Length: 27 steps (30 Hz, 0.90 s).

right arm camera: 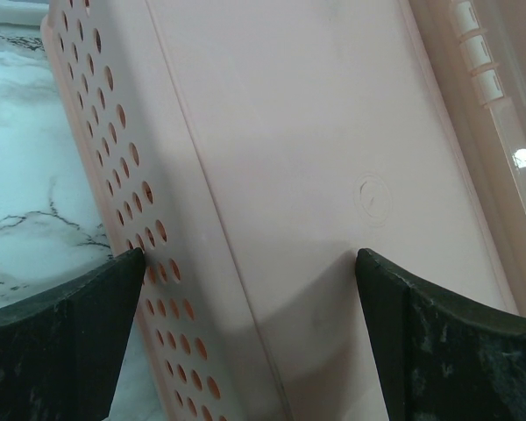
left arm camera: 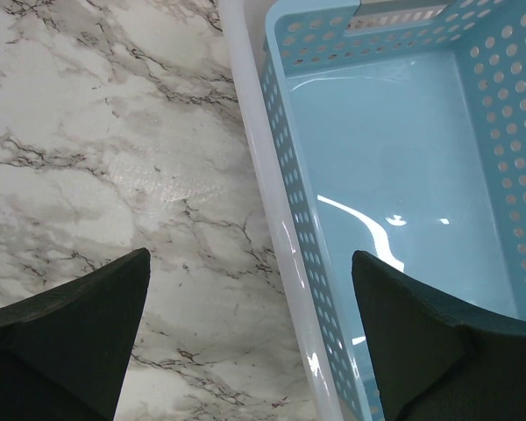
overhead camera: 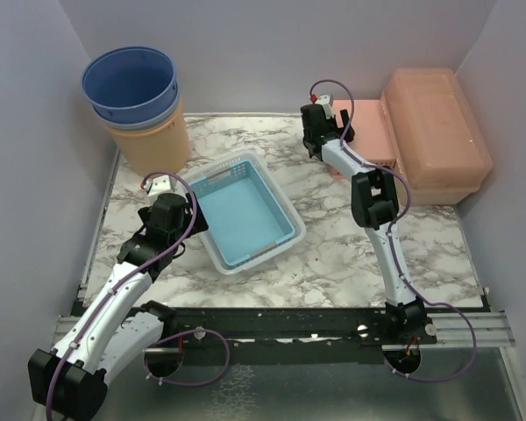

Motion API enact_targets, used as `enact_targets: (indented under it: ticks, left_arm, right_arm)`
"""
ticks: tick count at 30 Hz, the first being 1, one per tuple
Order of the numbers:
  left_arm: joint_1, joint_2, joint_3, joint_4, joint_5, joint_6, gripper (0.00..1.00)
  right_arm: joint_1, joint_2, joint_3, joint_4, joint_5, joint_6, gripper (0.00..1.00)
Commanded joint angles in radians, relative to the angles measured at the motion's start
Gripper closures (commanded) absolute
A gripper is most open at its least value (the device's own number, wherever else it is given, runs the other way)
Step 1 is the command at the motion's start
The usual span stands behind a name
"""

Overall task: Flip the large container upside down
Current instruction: Move the container to the center of the board, then pick up the container from the container.

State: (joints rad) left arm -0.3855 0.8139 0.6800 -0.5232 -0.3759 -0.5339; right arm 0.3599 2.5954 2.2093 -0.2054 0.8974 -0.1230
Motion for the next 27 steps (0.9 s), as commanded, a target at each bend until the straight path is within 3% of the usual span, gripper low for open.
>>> enact_targets:
  ticks: [1, 6, 15, 20, 27]
  left_arm:
    - [0.007, -0.005, -0.002, -0.003, -0.013, 0.0, 0.02]
    - [0.007, 0.011, 0.001, -0.005, -0.014, 0.003, 0.02]
    - [0.007, 0.011, 0.0, -0.003, -0.01, 0.004, 0.02]
    - [0.007, 0.017, -0.001, -0.005, -0.008, 0.003, 0.01]
    - [0.007, 0.035, 0.002, -0.004, -0.004, 0.006, 0.01]
  right_arm:
    - [-0.05, -0.006, -0.037, -0.102, -0.018, 0.047, 0.0]
    - [-0.041, -0.113, -0.129, -0.07, -0.176, 0.023, 0.0]
    - [-0.027, -0.293, -0.209, -0.097, -0.322, 0.045, 0.0]
    - [-0.018, -0.426, -0.307, -0.156, -0.446, 0.147, 0.02]
    - [-0.017, -0.692, -0.566, -0.167, -0.801, 0.406, 0.03]
